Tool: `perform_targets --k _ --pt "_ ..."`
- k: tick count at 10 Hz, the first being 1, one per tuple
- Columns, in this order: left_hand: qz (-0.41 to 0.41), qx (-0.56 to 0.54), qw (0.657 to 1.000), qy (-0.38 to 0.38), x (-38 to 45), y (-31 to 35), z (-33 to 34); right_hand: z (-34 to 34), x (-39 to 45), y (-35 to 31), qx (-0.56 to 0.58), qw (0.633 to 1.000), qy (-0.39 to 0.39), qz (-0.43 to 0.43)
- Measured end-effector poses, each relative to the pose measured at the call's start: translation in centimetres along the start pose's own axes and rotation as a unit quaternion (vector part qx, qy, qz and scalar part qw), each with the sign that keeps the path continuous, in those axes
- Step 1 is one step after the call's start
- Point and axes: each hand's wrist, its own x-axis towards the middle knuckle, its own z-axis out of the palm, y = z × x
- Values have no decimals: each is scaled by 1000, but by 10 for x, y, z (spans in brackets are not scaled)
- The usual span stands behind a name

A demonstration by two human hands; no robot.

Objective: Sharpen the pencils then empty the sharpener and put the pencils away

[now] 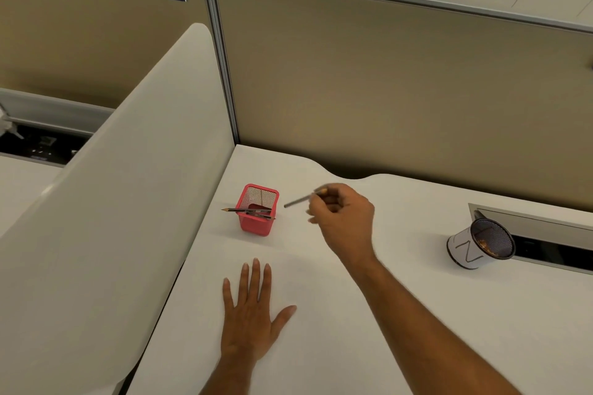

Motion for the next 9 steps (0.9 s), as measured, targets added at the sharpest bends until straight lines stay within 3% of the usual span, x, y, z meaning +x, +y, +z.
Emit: perform_targets --k 3,7,9 --pt "-3 -5 1000 6 2 0 3 54 22 24 -110 989 -86 45" --pt "-11 -11 1000 -6 3 0 2 79 28 48 -264 951 -157 15" --pt "-12 -20 999 23 3 0 3 68 23 56 -248 958 -135 46"
